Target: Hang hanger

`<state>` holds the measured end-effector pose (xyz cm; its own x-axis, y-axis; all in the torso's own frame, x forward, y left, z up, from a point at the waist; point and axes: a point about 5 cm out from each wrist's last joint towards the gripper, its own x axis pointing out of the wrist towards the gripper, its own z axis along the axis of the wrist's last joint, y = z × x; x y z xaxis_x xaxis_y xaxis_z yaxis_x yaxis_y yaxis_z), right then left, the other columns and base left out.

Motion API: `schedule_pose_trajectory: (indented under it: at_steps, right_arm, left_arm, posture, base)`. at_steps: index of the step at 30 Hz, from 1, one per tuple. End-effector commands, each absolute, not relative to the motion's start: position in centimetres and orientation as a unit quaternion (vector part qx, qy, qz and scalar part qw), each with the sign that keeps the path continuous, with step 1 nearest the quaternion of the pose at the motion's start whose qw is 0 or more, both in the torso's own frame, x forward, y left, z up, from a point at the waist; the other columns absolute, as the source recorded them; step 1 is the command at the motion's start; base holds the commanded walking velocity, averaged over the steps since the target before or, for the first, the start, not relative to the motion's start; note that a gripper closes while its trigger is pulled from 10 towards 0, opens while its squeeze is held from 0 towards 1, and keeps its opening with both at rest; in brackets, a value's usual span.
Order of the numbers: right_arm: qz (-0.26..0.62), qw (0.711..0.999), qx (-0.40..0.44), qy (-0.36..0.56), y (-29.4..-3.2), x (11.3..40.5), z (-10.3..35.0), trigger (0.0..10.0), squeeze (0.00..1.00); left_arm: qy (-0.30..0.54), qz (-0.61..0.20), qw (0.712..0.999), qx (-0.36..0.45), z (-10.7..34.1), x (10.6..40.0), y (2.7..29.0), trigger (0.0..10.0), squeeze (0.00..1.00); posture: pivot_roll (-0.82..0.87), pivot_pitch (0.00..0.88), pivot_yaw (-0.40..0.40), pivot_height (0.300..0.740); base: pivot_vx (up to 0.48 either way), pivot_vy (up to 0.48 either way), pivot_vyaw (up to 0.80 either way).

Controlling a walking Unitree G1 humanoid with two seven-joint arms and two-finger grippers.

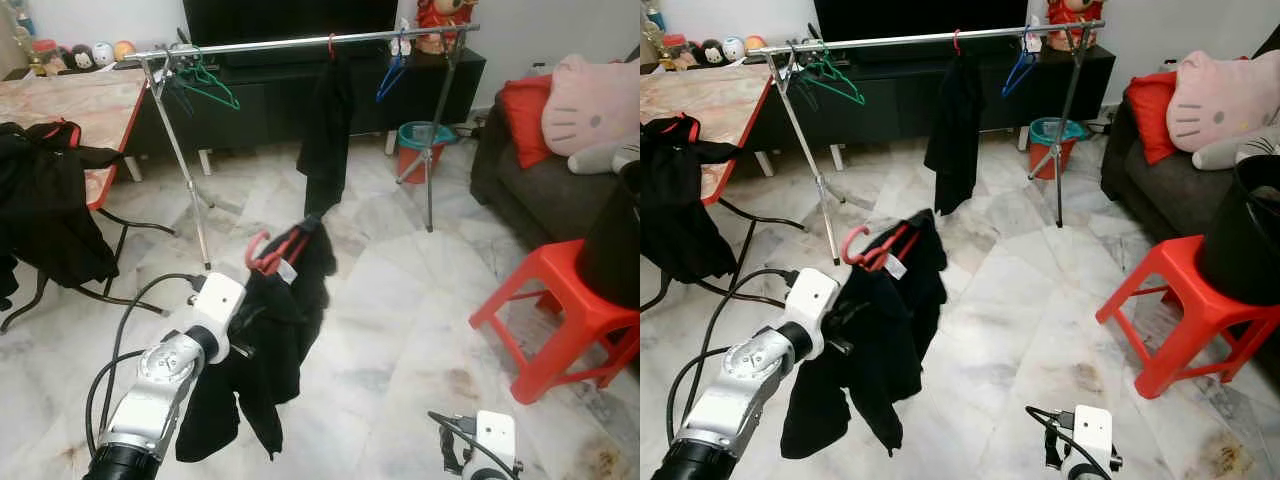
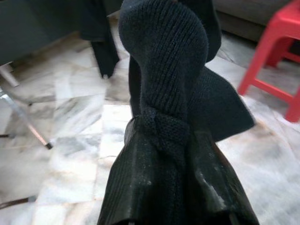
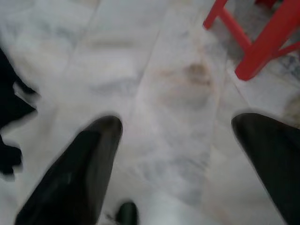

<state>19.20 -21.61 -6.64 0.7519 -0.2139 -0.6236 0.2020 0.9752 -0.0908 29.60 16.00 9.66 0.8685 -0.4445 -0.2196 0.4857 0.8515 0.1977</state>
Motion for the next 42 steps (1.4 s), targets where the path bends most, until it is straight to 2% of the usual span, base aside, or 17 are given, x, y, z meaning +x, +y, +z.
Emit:
schedule_pose_trajectory:
  at_steps: [1,3,9,11,14,15,17,24,28,34,35,36,37,38,42]
  right_arm:
    - [-0.107,0.97,-0.041,0.216,-23.3,26.0,-1.2,10.0,0.0]
    - [-0.102,0.98,-0.035,0.169,-23.8,27.7,0.7,10.0,0.0]
    - [-0.061,0.988,-0.091,0.107,-23.9,28.8,3.0,10.0,0.0]
    - [-0.043,0.988,-0.106,0.1,-23.6,29.2,3.6,10.0,0.0]
    - [0.031,0.99,-0.112,0.078,-21.9,30.1,5.0,10.0,0.0]
    - [0.031,0.99,-0.112,0.078,-21.9,30.1,5.0,10.0,0.0]
    - [0.089,0.985,-0.125,0.074,-20.9,30.2,5.6,10.0,0.0]
    - [0.108,0.985,-0.124,0.058,-20.9,30.4,6.7,10.0,0.0]
    - [0.181,0.974,-0.125,0.057,-19.9,30.2,7.6,10.0,0.0]
    - [0.219,0.967,-0.117,0.052,-19.3,30.0,8.2,10.0,0.0]
    - [0.227,0.965,-0.118,0.052,-19.1,29.9,8.4,10.0,0.45]
    - [0.227,0.965,-0.118,0.052,-19.1,29.9,8.4,10.0,0.45]
    - [0.228,0.965,-0.118,0.053,-19.1,29.9,8.5,10.0,0.62]
    - [0.234,0.963,-0.12,0.056,-18.8,29.8,8.5,10.0,1.0]
    - [0.251,0.958,-0.124,0.063,-18.4,29.6,8.3,10.0,1.0]
  left_arm:
    - [0.06,-0.261,0.953,0.141,11.1,29.8,15.5,10.0,0.0]
    - [0.06,-0.267,0.951,0.143,11.2,29.8,15.3,10.0,0.0]
    - [0.073,-0.303,0.937,0.16,11.1,29.3,14.6,10.0,0.0]
    - [0.074,-0.312,0.933,0.164,11.2,29.2,14.5,10.0,0.0]
    - [0.074,-0.329,0.926,0.172,11.4,29.1,14.4,10.0,0.0]
    - [0.074,-0.329,0.926,0.172,11.4,29.1,14.4,10.0,0.0]
    - [0.074,-0.337,0.922,0.174,11.7,28.9,14.2,10.0,0.0]
    - [0.075,-0.357,0.914,0.179,11.7,28.5,13.8,10.0,0.0]
    - [0.071,-0.384,0.903,0.177,12.2,28.1,13.3,10.0,0.0]
    - [0.067,-0.4,0.897,0.178,12.7,28.0,13.0,10.0,0.0]
    - [0.068,-0.409,0.892,0.177,12.8,28.0,12.8,10.0,0.0]
    - [0.068,-0.409,0.892,0.177,12.8,28.0,12.8,10.0,0.0]
    - [0.068,-0.412,0.891,0.177,12.8,27.9,12.7,10.0,0.0]
    - [0.067,-0.425,0.885,0.175,13.0,27.8,12.3,10.0,0.0]
    - [0.067,-0.439,0.879,0.174,13.2,27.6,11.9,10.0,0.0]
  posture:
    - [-0.11,0.0,-0.006,0.732]
    - [-0.11,0.0,-0.007,0.732]
    - [-0.12,0.0,0.0,0.732]
    - [-0.12,0.0,0.002,0.732]
    - [-0.11,0.0,0.001,0.732]
    - [-0.11,0.0,0.001,0.732]
    - [-0.11,0.0,-0.007,0.732]
    - [-0.11,0.0,-0.015,0.732]
    - [-0.11,0.0,-0.021,0.732]
    - [-0.11,0.0,-0.022,0.732]
    - [-0.11,0.0,-0.022,0.732]
    - [-0.11,0.0,-0.022,0.732]
    - [-0.11,0.0,-0.022,0.732]
    - [-0.11,0.0,-0.022,0.732]
    - [-0.11,0.0,-0.019,0.732]
  base:
    - [0.0,0.0,0.0]
    - [0.0,0.0,0.0]
    - [0.0,0.0,0.0]
    - [0.0,0.0,0.0]
    - [0.0,0.0,0.0]
    - [0.0,0.0,0.0]
    - [0.0,0.0,0.0]
    - [0.0,0.0,0.0]
    - [0.0,0.0,0.0]
    - [0.0,0.0,0.0]
    - [0.0,0.0,0.0]
    - [0.0,0.0,0.0]
    - [0.0,0.0,0.0]
    - [0.0,0.0,0.0]
    - [0.0,0.0,0.0]
